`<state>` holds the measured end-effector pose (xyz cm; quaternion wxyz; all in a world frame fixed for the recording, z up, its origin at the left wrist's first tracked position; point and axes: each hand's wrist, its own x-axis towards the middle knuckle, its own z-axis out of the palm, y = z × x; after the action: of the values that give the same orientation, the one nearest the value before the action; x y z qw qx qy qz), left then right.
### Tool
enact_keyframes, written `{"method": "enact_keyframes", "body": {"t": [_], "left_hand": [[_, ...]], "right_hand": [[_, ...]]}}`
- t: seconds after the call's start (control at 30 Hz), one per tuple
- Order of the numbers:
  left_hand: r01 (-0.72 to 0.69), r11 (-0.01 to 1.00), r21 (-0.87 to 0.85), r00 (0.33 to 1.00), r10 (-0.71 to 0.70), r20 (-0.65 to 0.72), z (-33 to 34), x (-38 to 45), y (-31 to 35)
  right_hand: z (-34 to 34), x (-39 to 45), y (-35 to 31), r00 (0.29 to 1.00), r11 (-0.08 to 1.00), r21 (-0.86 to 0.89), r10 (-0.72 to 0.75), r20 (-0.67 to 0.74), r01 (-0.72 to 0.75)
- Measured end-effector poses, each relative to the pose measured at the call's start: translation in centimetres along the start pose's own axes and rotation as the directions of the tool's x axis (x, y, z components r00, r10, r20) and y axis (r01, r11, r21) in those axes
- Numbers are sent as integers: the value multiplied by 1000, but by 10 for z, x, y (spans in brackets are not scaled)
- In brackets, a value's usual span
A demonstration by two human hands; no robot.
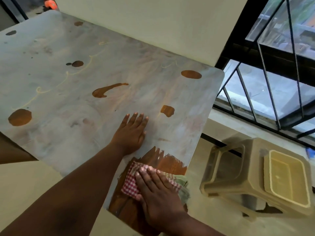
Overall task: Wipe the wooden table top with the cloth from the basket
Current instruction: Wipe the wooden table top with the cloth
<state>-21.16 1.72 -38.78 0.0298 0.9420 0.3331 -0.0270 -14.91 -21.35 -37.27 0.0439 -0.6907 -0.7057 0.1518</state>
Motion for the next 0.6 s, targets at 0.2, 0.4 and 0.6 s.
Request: {"method": "enact_keyframes", "body": {"t": [0.2, 0.4, 0.6], "left_hand": [[47, 999, 9, 999, -47, 17, -4, 33, 13], [109, 992, -63, 994, -107, 30, 4, 61, 20], [99, 992, -76, 995, -98, 12, 1, 102, 18]], "right_hand": [[-20, 30, 55, 999, 999, 30, -41, -28, 42], [-31, 61, 108, 997, 1000, -12, -8, 72, 9], [-49, 102, 175, 997, 997, -26, 68, 27, -67]]}}
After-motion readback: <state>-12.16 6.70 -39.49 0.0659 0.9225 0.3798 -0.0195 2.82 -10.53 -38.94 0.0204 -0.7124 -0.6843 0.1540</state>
